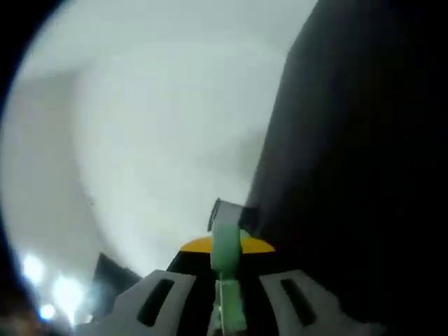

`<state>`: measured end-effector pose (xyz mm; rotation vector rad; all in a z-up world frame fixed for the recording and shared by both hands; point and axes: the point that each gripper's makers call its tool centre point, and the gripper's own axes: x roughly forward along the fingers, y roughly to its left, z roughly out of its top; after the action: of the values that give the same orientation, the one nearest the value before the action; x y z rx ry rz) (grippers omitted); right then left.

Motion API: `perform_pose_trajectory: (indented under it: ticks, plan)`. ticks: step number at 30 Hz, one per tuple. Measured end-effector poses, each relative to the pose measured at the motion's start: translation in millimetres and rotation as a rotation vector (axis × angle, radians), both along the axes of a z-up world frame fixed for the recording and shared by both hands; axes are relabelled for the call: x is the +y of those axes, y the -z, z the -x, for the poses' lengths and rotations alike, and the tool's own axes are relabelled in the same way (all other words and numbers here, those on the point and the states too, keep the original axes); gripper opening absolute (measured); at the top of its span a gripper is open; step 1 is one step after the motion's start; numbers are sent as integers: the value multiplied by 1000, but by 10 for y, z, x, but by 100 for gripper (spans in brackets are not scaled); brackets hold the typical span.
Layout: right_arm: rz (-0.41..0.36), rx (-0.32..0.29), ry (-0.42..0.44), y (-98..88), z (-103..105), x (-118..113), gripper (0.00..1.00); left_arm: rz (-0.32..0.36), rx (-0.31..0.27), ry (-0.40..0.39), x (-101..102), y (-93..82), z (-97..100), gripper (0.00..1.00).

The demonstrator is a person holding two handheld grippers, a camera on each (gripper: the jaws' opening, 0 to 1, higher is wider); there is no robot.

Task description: Pick up the broom and sweep the trash on the tabletop into the dustpan.

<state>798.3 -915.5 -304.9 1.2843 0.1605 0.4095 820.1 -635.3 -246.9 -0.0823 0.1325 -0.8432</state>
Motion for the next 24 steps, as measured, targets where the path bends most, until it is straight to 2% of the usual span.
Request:
perform_pose_trajectory:
  ticks: [2, 5, 7, 8, 9, 11, 13, 16, 17, 19, 21, 22, 24]
  plan:
    - [3, 1, 3, 6, -3, -2, 12, 14, -40, -16, -127, -40, -248, 65]
    - [9, 4, -4, 19, -1, 10, 12, -24, -49, -21, -357, 36, -611, 73]
    - [8, 7, 0, 27, -9, -8, 12, -36, -33, -2, -527, 118, -856, 81]
    - [6, 8, 0, 29, -13, -11, 12, -15, -25, 15, -630, 137, -960, 87]
    - [2, 9, 0, 28, -8, -5, 12, 3, -19, 24, -724, 153, -1064, 88]
    - [0, 5, 2, 20, 7, 2, 12, -18, 46, 56, -916, 319, -1202, 89]
    - [-1, 2, 2, 22, -6, -16, 12, -61, 88, 64, -1068, 483, -1320, 89]
    - [-4, -2, 3, 16, 9, -10, 12, -56, 77, 59, -1250, 572, -1513, 89]
    - [-2, -4, 2, 17, 16, -4, 12, -51, 65, 61, -1283, 568, -1537, 89]
    - [4, -6, 1, 13, 20, 0, 12, -32, 0, 66, -1354, 509, -1577, 89]
    - [5, -6, -2, 15, 11, -3, 12, -14, -11, 60, -1384, 505, -1594, 89]
    - [4, -6, -3, 16, 7, -4, 12, 1, -39, 65, -1409, 470, -1589, 89]
    - [9, -7, -5, 13, 12, -1, 12, 1, -33, 69, -1451, 499, -1591, 89]
